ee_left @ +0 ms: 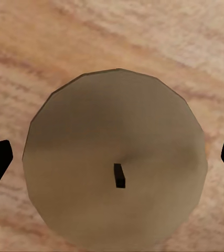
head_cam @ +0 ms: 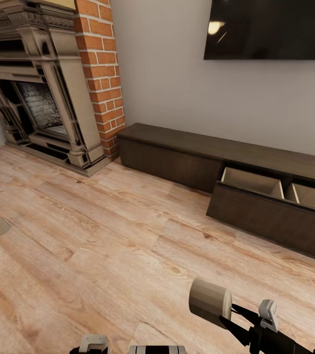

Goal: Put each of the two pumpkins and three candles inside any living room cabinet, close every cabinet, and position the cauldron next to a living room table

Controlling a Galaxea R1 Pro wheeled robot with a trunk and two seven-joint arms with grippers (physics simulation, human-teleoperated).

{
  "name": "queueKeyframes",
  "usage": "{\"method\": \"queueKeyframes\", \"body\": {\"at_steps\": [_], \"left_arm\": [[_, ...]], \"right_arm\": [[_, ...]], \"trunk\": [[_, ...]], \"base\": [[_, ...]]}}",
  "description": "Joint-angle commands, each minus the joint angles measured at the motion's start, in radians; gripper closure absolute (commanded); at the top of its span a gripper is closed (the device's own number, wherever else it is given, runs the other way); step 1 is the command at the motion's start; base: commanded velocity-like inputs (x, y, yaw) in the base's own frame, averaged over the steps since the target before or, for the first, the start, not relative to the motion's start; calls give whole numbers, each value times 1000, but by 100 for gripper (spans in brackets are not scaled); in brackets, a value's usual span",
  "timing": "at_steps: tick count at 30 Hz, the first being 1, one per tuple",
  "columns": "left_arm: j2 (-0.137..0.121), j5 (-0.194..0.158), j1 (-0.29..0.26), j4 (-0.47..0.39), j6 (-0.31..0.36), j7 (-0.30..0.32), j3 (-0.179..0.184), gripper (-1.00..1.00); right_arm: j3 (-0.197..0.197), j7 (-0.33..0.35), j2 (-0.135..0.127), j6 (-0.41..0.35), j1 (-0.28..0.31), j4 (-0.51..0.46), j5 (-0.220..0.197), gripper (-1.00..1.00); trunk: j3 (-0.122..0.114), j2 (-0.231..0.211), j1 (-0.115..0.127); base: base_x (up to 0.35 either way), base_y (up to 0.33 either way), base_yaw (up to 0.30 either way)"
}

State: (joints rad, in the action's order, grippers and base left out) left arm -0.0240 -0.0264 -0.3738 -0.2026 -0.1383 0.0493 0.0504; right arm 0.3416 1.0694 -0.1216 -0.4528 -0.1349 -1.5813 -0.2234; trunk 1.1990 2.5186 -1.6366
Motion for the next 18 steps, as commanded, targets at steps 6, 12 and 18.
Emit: {"method": "queueKeyframes", "body": {"at_steps": [6,12,18], "left_arm": [[-1,-3,-1,1,-12,1,5,-100],[-1,-3,-1,1,-13,1,6,-100],[-1,-3,-1,1,-14,1,5,-100]], "right_arm": [[0,8,1,-15,0,0,-11,100],[-1,8,2,-15,0,0,-11,100],[-1,7,3,-15,0,0,-11,100]], "trunk": [[5,1,0],[20,1,-2],[20,1,-2]], "base": [[0,0,0],[0,0,0],[0,0,0]]}}
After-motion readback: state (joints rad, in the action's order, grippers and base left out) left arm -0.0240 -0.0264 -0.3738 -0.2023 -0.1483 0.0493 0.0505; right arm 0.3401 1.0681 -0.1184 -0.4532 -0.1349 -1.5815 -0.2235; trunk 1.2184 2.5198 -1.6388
